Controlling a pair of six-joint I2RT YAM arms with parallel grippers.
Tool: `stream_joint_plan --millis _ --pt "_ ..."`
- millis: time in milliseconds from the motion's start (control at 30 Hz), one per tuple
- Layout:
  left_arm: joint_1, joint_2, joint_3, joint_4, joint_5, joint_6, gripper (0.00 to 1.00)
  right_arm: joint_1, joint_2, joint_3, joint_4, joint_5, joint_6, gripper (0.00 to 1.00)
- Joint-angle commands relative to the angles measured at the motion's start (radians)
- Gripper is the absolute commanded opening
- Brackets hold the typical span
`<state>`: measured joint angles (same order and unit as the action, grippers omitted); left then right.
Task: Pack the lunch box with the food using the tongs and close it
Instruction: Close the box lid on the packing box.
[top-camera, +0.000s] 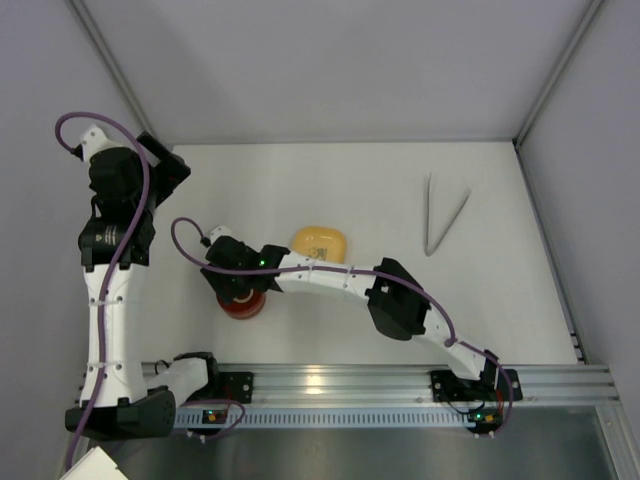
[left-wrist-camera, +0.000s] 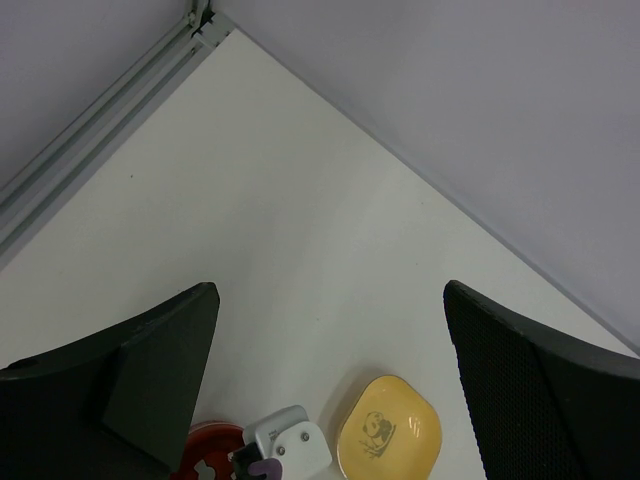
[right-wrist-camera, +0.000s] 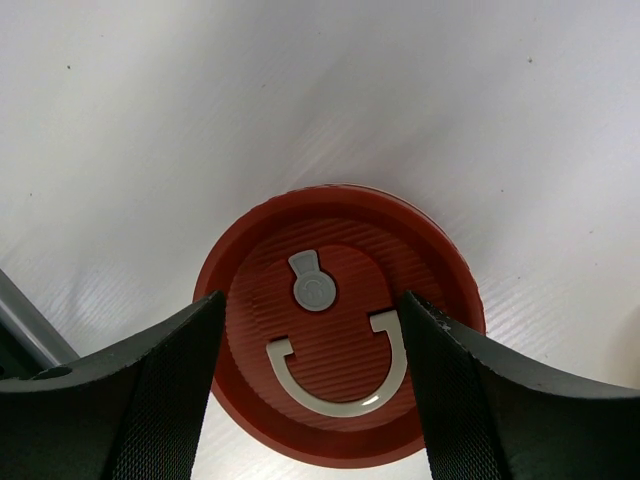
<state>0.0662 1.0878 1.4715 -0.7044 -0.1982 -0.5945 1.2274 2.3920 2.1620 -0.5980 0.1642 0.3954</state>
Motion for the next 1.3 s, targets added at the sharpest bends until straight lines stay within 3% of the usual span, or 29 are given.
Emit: stream_joint_plan --millis 0,1000,1267 --pt "0.006 -0.034 0.003 0.029 0.009 0.015 0.99 0.014 0.058 -0.001 -0.002 0.023 0.002 0.70" --pt "0.007 -0.032 0.015 0.031 0.026 0.013 0.99 0.011 -0.292 -0.257 0.185 0.083 -0.032 0.72" --pt "0.006 -0.025 0.012 0.032 0.034 0.015 0.99 -0.005 -0.445 -0.402 0.228 0.153 -0.012 0.73"
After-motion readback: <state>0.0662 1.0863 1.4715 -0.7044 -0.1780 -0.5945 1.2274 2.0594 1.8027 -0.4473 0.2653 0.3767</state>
